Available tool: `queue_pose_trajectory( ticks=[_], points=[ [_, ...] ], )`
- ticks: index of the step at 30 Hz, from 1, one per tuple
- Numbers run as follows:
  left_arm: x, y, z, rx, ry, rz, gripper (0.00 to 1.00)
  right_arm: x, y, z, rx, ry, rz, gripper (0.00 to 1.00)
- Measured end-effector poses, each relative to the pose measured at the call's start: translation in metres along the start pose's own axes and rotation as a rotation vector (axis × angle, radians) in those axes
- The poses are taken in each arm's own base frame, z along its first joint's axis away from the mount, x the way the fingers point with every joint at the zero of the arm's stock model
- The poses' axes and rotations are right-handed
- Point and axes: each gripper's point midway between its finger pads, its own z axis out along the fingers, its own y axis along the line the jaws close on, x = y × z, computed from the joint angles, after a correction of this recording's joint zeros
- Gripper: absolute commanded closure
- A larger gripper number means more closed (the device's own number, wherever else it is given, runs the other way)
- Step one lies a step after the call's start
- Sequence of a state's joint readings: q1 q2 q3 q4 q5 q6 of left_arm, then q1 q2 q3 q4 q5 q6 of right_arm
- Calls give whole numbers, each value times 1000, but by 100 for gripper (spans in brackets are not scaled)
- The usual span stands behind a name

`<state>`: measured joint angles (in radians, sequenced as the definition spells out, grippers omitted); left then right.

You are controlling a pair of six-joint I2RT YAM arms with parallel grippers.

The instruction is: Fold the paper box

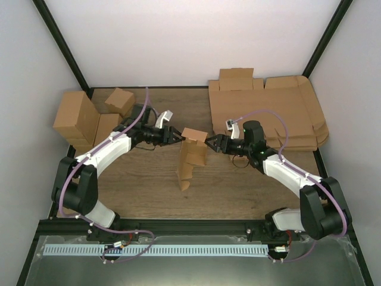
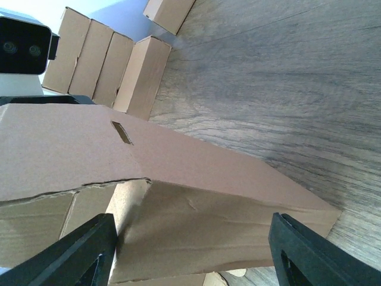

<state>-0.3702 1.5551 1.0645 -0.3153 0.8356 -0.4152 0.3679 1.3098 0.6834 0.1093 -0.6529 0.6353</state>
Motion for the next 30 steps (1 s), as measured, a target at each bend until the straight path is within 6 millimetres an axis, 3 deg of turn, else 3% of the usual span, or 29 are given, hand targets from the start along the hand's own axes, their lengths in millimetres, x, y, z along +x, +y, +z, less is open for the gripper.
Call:
queue_pose_trajectory(
  ticks=[21,30],
  points=[
    [0,1,3,9,5,1,50,0,13,-16,7,-4,-55,25],
    [0,0,3,14,7,1,50,-24,45,-42,-5,-108,-155,25]
  ],
)
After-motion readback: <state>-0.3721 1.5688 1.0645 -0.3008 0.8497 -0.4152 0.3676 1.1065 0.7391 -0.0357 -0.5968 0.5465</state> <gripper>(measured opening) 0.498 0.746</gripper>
